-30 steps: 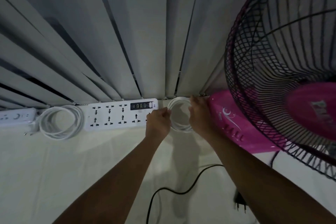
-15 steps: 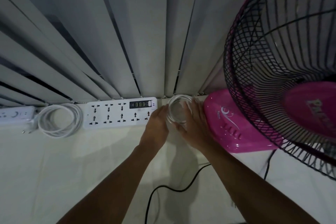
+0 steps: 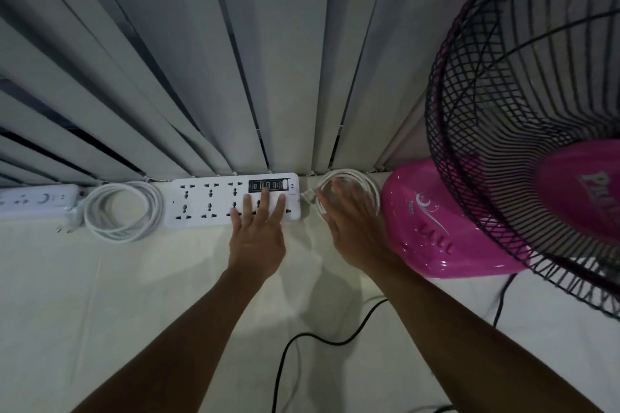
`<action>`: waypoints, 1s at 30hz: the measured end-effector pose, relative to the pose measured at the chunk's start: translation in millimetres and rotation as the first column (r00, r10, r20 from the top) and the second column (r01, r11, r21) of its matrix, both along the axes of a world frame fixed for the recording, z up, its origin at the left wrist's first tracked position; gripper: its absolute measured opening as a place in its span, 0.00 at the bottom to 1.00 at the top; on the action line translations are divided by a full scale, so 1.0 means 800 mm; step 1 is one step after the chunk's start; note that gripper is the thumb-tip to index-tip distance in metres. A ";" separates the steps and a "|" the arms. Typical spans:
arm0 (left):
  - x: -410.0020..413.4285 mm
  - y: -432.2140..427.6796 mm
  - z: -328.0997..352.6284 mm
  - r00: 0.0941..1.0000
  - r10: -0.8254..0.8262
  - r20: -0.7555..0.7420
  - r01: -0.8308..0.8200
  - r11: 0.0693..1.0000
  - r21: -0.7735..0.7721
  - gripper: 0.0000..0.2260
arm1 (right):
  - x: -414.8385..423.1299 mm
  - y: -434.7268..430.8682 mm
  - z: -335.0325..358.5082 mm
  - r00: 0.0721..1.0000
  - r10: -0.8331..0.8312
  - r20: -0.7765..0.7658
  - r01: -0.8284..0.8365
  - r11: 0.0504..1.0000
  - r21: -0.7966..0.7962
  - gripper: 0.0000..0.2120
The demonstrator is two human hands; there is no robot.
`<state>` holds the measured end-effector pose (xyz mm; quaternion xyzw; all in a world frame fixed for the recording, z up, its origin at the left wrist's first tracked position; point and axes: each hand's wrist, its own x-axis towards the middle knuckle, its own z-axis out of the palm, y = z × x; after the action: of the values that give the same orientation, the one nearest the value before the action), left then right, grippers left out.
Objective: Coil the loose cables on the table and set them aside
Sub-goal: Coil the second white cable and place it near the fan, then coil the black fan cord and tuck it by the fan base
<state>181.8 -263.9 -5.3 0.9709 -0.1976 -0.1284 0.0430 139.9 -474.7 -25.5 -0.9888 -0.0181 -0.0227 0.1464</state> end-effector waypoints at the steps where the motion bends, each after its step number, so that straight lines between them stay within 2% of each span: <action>1: 0.003 0.002 0.000 1.000 -0.015 0.001 0.015 1.000 0.006 0.29 | 0.000 0.000 -0.001 1.000 -0.001 0.005 0.001 1.000 0.007 0.27; 6: 0.017 0.003 0.005 0.996 -0.027 -0.084 0.027 1.000 -0.006 0.31 | 0.009 0.004 0.000 0.996 -0.008 -0.084 0.011 0.999 0.039 0.32; 13: 0.037 0.004 0.023 0.979 -0.031 -0.203 0.048 0.996 0.080 0.33 | -0.028 0.009 0.023 0.999 -0.026 -0.045 0.030 0.996 0.090 0.27; 15: 0.024 0.005 0.026 0.986 -0.057 -0.157 0.056 0.998 -0.009 0.33 | -0.060 0.011 0.028 0.996 -0.067 -0.052 0.073 0.987 0.142 0.26; 17: -0.002 0.001 0.029 0.994 -0.067 -0.083 0.051 0.980 -0.191 0.31 | -0.096 0.010 0.036 0.992 -0.127 -0.019 0.129 0.974 0.185 0.24; 20: -0.055 -0.010 0.032 0.992 -0.099 -0.080 0.064 0.933 -0.353 0.28 | -0.150 0.007 0.042 0.968 -0.249 0.025 0.237 0.942 0.238 0.23; 23: -0.111 -0.025 0.042 0.982 -0.075 -0.174 -0.012 0.891 -0.453 0.25 | -0.208 -0.003 0.050 0.904 -0.428 0.003 0.412 0.874 0.258 0.26; 25: -0.147 -0.031 0.049 0.976 -0.061 -0.207 -0.057 0.851 -0.521 0.22 | -0.244 -0.011 0.052 0.837 -0.545 -0.039 0.542 0.821 0.179 0.27; 27: -0.177 -0.033 0.054 0.971 -0.059 -0.230 -0.080 0.829 -0.554 0.19 | -0.268 -0.017 0.053 0.730 -0.670 -0.137 0.683 0.724 0.099 0.29; 30: -0.208 -0.037 0.063 0.948 -0.044 -0.316 -0.141 0.830 -0.539 0.15 | -0.287 -0.022 0.052 0.558 -0.749 -0.357 0.823 0.554 0.123 0.28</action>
<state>15.8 -293.8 45.4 0.8879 -0.1918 -0.2173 0.3572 -89.6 -492.6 15.9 -0.8525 0.4529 0.0429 0.2576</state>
